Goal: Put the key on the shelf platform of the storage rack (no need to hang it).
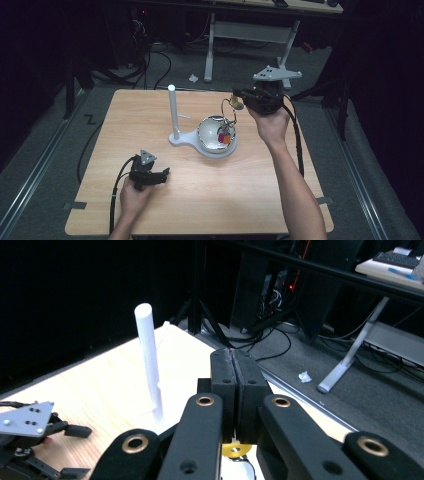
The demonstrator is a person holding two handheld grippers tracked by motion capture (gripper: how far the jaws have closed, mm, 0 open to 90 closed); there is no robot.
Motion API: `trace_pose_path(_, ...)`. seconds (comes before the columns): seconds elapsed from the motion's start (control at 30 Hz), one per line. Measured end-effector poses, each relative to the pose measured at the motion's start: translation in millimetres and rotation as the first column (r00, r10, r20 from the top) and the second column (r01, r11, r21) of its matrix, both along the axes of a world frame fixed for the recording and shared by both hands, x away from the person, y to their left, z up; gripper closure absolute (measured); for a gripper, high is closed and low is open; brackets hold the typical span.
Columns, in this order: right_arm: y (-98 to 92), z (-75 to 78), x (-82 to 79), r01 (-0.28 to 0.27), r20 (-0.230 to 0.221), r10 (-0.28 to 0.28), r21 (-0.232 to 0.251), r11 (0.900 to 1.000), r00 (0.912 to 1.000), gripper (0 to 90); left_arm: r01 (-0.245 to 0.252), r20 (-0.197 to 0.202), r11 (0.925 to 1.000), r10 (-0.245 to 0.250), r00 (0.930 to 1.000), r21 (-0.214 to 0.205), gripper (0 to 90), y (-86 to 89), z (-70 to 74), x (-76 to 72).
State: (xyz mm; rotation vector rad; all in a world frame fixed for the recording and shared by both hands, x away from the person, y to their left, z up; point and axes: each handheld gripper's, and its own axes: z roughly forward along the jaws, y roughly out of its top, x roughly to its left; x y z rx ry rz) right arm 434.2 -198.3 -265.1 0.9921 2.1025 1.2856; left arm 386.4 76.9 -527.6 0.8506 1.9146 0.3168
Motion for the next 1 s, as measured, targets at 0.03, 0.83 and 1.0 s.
trace_pose_path(0.03, 1.4, -2.8, 1.5, 0.002, -0.009, -0.002, -0.002, 1.0, 1.0, 89.7, -0.004, -0.001, 1.0, 0.004, 1.0, -0.001, 21.0, -0.1, 0.1, 0.1)
trace_pose_path(0.83, 18.1, -69.5, 19.3, -0.023, -0.13, 0.017, -0.04, 0.9989, 0.9914, 89.6, -0.001, -0.004, 1.0, 0.001, 1.0, -0.001, 21.0, -0.1, 0.2, -0.3)
trace_pose_path(1.0, 21.1, -85.1, 22.3, -0.032, -0.157, 0.025, -0.04, 0.9987, 0.9873, 89.6, -0.01, -0.007, 0.9999, 0.01, 0.9999, -0.008, 21.0, -0.9, 0.5, -0.3)
